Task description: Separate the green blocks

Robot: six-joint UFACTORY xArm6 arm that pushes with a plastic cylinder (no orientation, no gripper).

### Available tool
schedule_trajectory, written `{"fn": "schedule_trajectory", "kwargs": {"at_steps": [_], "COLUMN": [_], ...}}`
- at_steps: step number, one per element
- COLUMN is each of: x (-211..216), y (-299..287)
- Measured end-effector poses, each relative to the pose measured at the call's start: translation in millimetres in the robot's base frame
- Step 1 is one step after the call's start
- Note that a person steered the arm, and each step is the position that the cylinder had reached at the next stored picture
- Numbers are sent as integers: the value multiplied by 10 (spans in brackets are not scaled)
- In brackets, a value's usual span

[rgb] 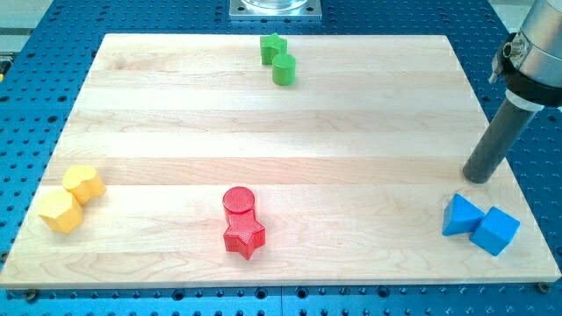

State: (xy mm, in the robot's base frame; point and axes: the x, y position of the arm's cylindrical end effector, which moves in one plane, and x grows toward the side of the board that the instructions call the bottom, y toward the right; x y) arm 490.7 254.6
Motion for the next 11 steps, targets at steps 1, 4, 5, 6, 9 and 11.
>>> {"fn": "schedule_trajectory", "kwargs": {"at_steps": [1, 4, 5, 6, 9, 11], "x": [0, -262, -617, -792, -1918, -1959], "y": [0, -771, -1961, -3126, -2938, -1527]}}
